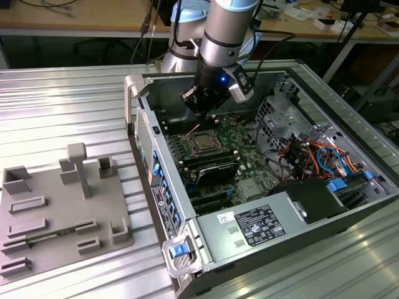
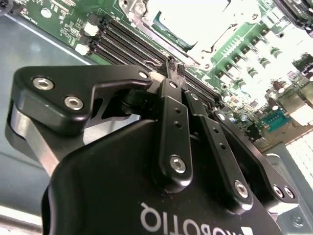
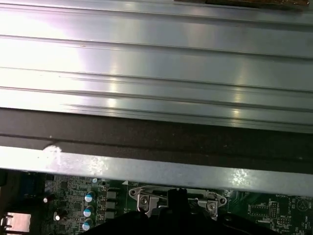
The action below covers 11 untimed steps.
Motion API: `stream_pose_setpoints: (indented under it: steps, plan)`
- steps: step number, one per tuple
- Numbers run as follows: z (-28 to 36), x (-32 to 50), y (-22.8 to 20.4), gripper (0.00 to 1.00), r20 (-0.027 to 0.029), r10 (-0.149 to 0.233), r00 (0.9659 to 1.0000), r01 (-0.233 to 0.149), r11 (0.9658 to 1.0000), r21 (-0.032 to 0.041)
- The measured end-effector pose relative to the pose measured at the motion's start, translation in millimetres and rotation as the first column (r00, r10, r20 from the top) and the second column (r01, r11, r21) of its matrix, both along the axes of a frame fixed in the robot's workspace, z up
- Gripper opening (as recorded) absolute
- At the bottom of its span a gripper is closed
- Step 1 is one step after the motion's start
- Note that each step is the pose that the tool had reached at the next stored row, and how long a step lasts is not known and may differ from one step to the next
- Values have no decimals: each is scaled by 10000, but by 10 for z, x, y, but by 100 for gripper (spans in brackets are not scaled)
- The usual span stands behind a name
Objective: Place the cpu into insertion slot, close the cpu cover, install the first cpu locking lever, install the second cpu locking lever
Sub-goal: 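Install the first cpu locking lever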
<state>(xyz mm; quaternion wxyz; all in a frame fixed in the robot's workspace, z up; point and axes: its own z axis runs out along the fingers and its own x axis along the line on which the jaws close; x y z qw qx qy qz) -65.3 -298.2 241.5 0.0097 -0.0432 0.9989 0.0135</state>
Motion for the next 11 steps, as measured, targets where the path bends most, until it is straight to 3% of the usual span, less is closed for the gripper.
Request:
stream_pose_setpoints:
  steps: [11]
  plan:
    - [-135,139,29,11,0,-63,10000,63,10000,-3]
